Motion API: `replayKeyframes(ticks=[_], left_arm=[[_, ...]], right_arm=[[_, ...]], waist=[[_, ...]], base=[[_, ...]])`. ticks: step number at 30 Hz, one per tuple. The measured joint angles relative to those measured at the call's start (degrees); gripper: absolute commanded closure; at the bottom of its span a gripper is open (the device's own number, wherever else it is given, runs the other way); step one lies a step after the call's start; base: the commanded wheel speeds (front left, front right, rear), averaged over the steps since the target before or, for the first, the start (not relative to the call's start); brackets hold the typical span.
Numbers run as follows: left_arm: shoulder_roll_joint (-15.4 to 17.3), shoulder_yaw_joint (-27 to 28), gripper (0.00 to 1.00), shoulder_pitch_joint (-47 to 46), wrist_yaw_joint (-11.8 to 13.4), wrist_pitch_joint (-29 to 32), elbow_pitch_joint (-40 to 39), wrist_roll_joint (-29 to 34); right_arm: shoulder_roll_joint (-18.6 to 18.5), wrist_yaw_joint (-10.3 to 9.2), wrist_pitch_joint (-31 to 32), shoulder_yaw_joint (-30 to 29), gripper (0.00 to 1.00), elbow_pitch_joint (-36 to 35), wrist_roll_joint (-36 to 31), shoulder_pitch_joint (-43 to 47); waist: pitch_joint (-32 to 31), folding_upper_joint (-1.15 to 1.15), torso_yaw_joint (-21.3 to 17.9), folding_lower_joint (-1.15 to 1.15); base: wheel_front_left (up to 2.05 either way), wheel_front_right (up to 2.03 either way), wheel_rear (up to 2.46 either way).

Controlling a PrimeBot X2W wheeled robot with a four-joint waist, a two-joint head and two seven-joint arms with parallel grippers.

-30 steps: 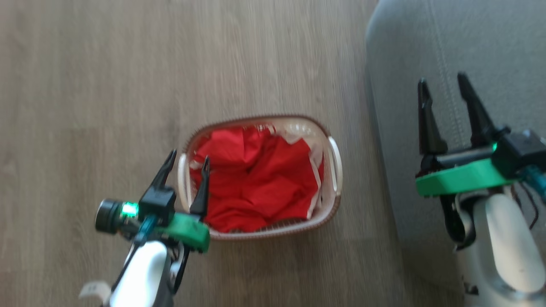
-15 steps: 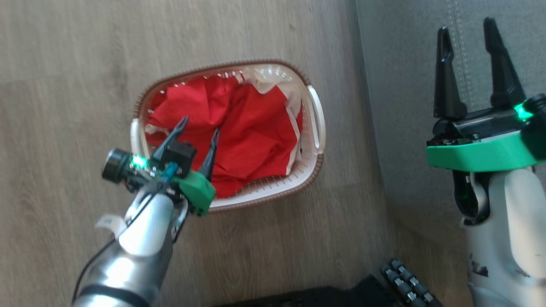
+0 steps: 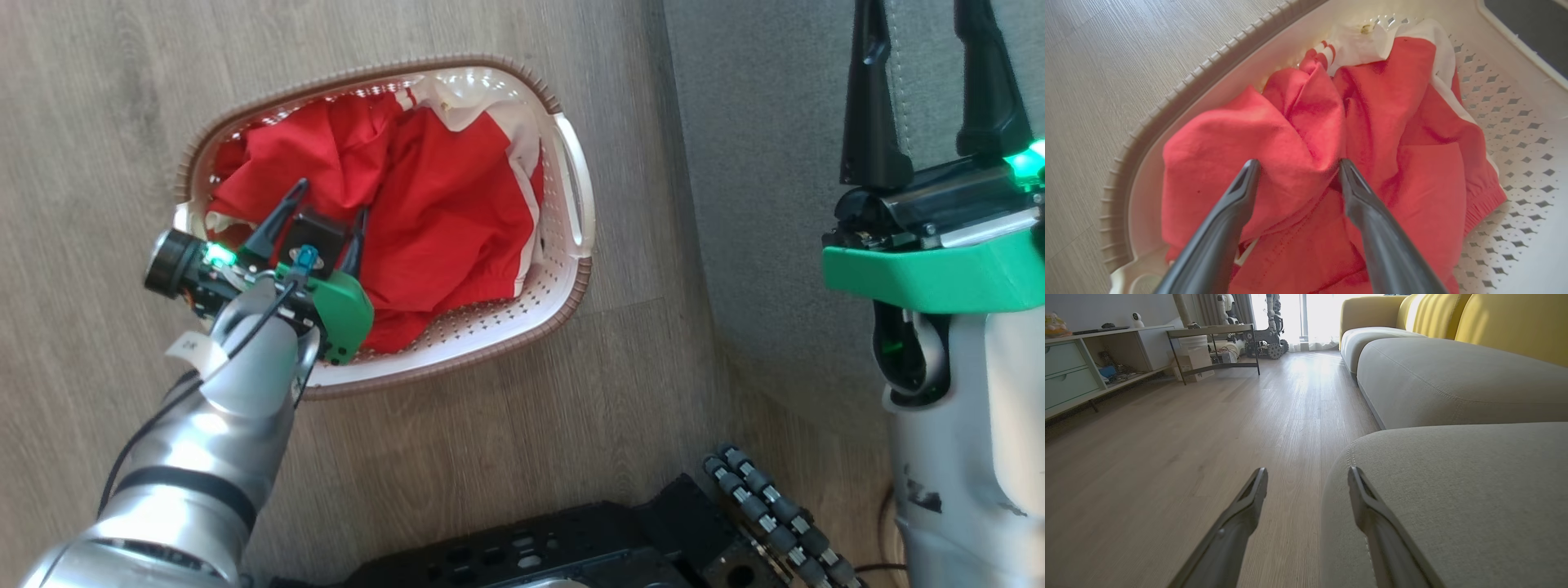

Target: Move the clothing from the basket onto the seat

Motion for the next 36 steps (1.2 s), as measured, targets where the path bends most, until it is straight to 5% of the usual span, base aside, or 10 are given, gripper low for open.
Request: replayKeyframes(ticks=[10,11,12,14,15,26,36], left_arm=[[0.3,-0.4,0.00,-3.8,1.4,4.1,3.7,0.0],[0.4,-0.5,0.18,-3.9,1.4,4.3,3.8,0.0],[0.3,-0.5,0.52,-3.9,1.5,4.5,4.0,0.0],[0.2,-0.7,0.95,-3.9,1.6,4.8,4.1,-0.2],[0.2,-0.7,1.00,-3.9,1.6,5.0,4.2,-0.2],[-1.5,-0.3,1.00,-2.3,-0.8,0.4,3.2,-5.6],[-1.7,-4.6,1.00,6.8,-4.0,-0.6,-6.5,-13.9]], right_arm=[[0.0,0.00,0.0,1.0,0.00,-0.9,0.8,-0.9],[0.0,0.00,0.0,1.0,0.00,-0.9,0.8,-0.9],[0.0,0.00,0.0,1.0,0.00,-0.9,0.8,-0.9],[0.0,0.00,0.0,1.0,0.00,-0.9,0.8,-0.9],[0.0,0.00,0.0,1.0,0.00,-0.8,0.8,-0.9],[0.0,0.00,0.0,0.9,0.00,2.1,0.8,-0.5],[0.0,0.00,0.0,-0.3,0.00,10.1,-1.0,5.3]], waist=[[1.6,0.00,-1.7,0.00],[1.6,0.00,-1.8,0.00],[1.6,0.00,-1.8,0.00],[1.4,0.00,-1.9,0.00],[1.2,0.00,-1.9,0.00],[-3.8,0.00,0.0,0.00],[-15.4,0.00,3.8,-0.01]], base=[[0.00,0.00,0.00],[0.00,0.00,0.00],[0.00,0.00,0.00],[0.00,0.00,0.00],[0.00,0.00,0.00],[0.00,0.00,0.00],[0.00,0.00,0.00]])
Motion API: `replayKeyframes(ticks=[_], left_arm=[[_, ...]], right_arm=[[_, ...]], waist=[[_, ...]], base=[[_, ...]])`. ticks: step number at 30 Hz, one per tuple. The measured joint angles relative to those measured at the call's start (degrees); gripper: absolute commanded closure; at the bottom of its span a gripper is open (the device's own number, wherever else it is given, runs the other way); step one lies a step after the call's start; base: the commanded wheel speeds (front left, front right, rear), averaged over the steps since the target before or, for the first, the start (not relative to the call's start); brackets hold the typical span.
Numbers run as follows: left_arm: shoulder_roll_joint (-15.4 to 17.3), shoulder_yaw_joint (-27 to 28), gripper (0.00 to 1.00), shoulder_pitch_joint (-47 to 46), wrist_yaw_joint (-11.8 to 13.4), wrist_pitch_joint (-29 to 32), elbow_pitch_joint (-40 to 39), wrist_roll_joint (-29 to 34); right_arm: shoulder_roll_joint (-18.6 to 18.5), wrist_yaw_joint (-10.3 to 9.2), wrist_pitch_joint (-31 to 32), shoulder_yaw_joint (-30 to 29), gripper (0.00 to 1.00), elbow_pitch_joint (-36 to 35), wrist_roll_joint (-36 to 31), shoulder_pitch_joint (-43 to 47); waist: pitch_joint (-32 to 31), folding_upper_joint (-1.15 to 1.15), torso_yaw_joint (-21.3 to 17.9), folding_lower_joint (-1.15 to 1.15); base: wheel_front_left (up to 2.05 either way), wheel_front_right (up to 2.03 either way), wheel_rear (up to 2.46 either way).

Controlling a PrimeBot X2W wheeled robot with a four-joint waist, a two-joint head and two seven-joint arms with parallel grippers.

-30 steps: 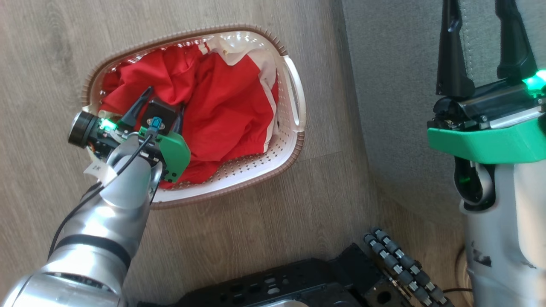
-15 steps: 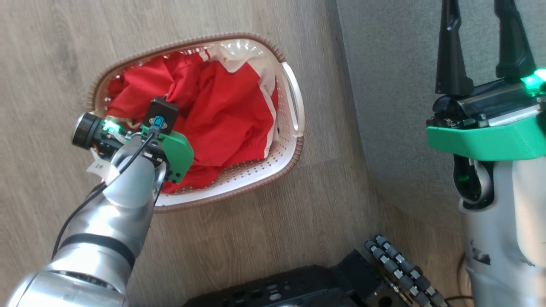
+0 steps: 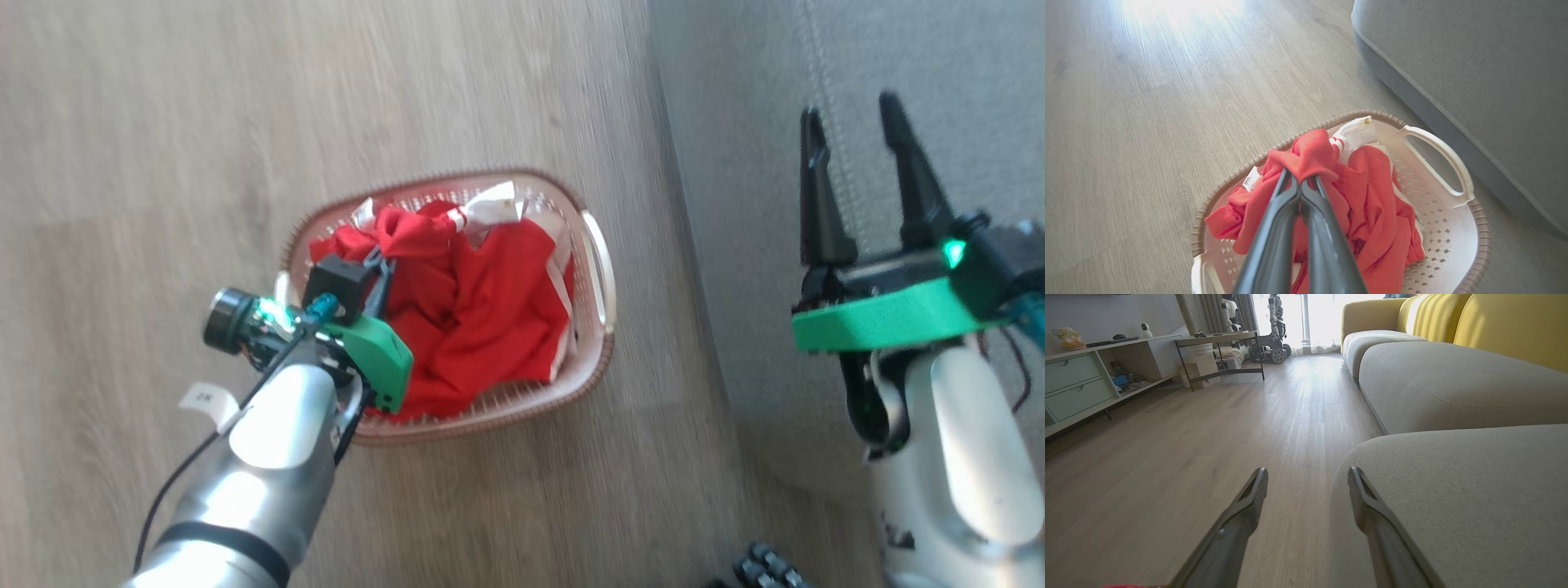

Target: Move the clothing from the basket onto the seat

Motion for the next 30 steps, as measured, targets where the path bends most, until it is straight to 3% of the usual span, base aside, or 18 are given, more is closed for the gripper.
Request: replayKeyframes(ticks=[12,23,30], left_arm=[[0.0,-5.0,1.00,6.8,0.6,0.0,-11.0,-10.8],[0.3,-6.6,1.00,9.6,1.7,4.1,-18.9,-14.1],[0.6,-6.8,1.00,9.4,1.7,8.5,-23.5,-14.9]], right_arm=[[0.0,0.00,0.0,-2.2,0.00,6.8,-1.3,11.7],[0.0,0.00,0.0,-2.1,0.00,9.7,-1.3,18.9],[0.0,0.00,0.0,-0.8,0.00,9.9,-0.8,20.0]], waist=[[-16.6,0.00,4.7,0.00],[-29.9,0.00,7.7,-0.01],[-33.8,0.00,8.5,-0.01]], base=[[0.00,0.00,0.00],[0.00,0.00,0.00],[0.00,0.00,0.00]])
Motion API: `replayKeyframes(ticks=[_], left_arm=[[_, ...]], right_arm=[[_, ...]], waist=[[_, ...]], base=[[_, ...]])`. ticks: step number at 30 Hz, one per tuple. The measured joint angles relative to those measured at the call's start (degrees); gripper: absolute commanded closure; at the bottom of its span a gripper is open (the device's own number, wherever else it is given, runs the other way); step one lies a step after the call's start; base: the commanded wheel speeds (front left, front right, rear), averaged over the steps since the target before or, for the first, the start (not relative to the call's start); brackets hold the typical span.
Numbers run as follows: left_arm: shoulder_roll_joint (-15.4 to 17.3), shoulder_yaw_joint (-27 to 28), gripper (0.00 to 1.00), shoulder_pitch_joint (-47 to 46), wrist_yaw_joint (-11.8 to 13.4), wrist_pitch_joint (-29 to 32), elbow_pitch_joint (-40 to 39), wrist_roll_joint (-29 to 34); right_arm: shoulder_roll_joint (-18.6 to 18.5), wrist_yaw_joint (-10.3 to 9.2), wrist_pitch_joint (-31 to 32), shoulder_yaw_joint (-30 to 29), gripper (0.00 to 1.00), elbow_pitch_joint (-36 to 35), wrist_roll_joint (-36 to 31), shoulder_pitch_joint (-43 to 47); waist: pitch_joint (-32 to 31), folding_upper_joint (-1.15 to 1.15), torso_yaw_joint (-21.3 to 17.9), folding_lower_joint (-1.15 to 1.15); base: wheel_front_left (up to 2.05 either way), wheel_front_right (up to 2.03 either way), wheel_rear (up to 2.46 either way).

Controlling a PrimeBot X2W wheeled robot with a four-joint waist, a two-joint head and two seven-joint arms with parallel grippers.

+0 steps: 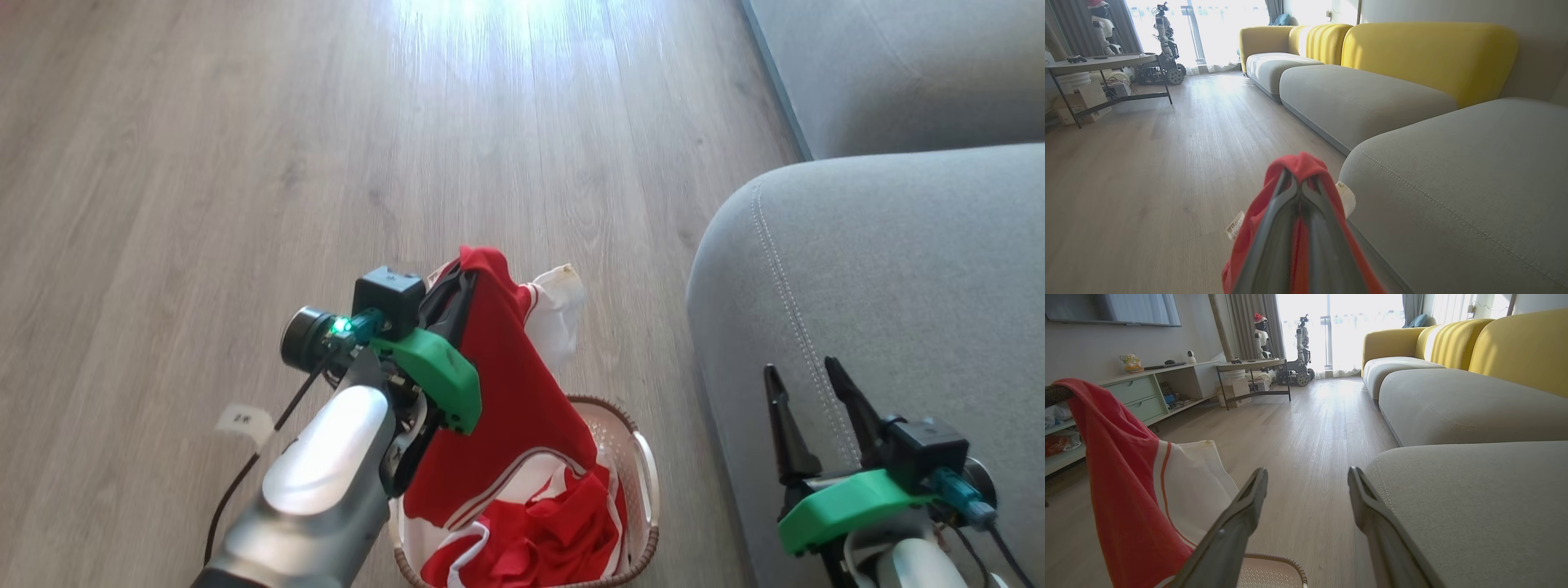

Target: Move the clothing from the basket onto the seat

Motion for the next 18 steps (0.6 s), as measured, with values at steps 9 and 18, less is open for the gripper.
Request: replayKeyframes(ticks=[9,18], left_arm=[[0.0,-0.9,1.00,-2.3,-0.5,5.5,-5.1,-1.2],[-0.3,-3.1,1.00,-5.3,-0.5,6.7,-7.0,-3.9]], right_arm=[[0.0,0.00,0.0,5.6,0.00,1.4,0.4,-0.4],[0.0,0.00,0.0,16.6,0.00,10.2,-1.0,-10.6]], waist=[[-1.8,0.00,0.6,0.00],[-1.8,0.00,1.5,0.00]], base=[[0.00,0.00,0.00],[0.00,0.00,0.00]])
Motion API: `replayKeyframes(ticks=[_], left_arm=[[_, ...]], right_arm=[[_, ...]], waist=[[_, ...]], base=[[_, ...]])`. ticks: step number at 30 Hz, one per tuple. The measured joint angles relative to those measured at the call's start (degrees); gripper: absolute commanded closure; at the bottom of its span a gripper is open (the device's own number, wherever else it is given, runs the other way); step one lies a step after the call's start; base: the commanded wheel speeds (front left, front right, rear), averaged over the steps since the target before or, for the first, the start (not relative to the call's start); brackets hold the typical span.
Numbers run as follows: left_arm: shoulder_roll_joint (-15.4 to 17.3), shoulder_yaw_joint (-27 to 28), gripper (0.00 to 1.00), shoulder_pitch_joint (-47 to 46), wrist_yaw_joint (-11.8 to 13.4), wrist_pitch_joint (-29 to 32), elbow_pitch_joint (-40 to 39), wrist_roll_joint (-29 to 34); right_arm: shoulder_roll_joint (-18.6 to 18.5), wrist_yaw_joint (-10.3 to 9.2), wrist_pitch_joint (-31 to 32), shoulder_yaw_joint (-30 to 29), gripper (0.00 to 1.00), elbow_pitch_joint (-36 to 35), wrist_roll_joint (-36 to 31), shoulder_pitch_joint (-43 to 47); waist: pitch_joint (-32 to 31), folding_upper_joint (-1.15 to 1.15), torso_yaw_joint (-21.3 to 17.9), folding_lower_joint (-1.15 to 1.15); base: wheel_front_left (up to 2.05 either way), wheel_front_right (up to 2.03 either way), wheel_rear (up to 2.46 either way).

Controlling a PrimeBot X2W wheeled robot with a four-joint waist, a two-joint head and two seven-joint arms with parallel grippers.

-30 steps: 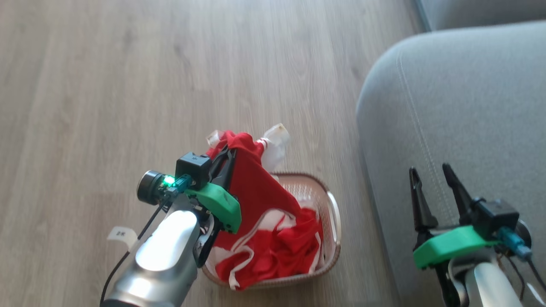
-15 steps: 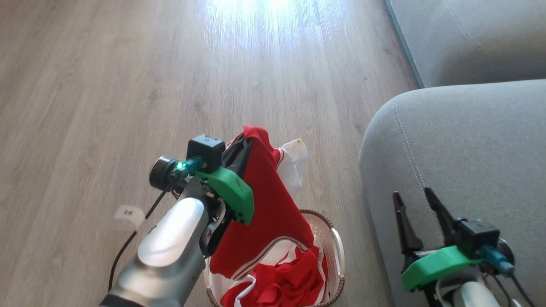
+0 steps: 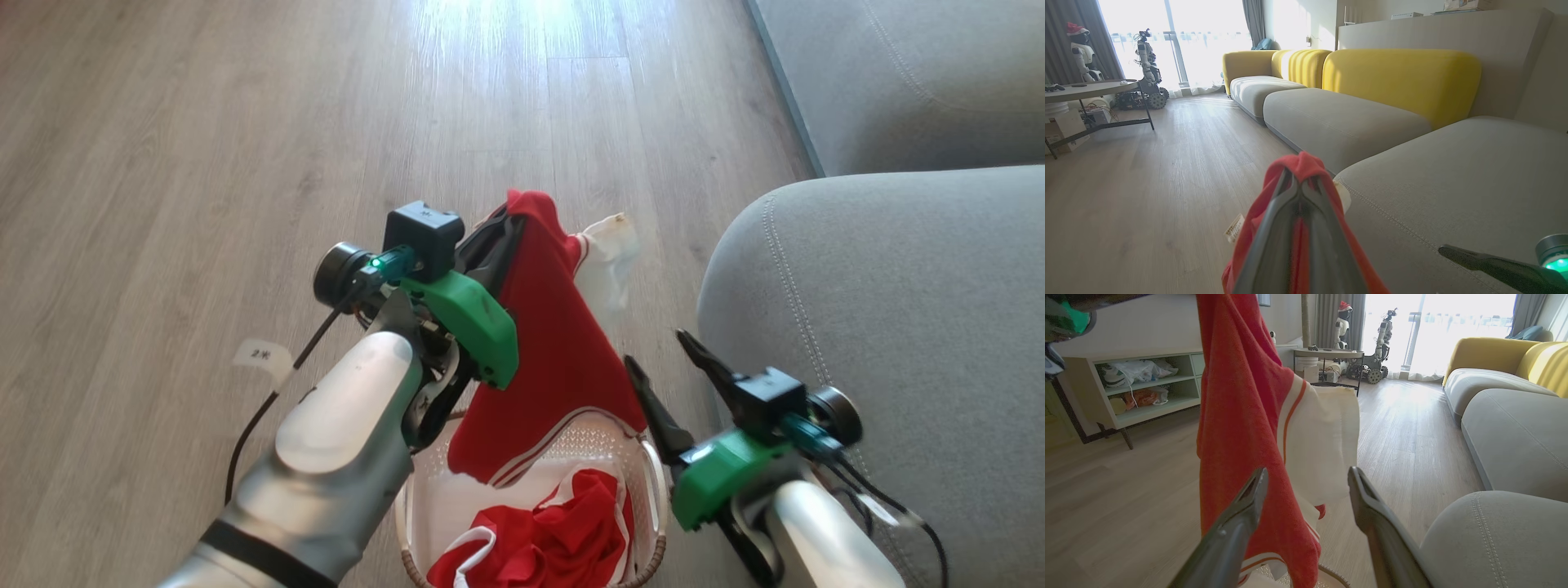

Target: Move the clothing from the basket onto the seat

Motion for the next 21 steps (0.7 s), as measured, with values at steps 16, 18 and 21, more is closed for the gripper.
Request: replayKeyframes(ticks=[16,18,21], left_arm=[[0.0,-8.1,1.00,-3.1,2.6,-0.6,-5.3,-5.7],[0.0,-8.8,1.00,-3.2,3.1,-1.1,-5.6,-6.3],[0.0,-9.7,1.00,-3.3,3.6,-1.1,-5.6,-6.9]], right_arm=[[-0.3,0.00,0.0,14.0,0.00,17.1,5.1,-14.9],[-0.3,0.00,0.0,15.0,0.01,18.0,6.4,-15.9],[-0.3,0.00,0.0,15.2,0.69,19.0,7.8,-16.8]], waist=[[0.4,0.00,2.7,0.00],[0.5,0.00,3.1,0.00],[0.5,0.00,3.6,0.00]], base=[[0.00,0.00,0.00],[0.00,0.00,0.00],[0.00,0.00,0.00]])
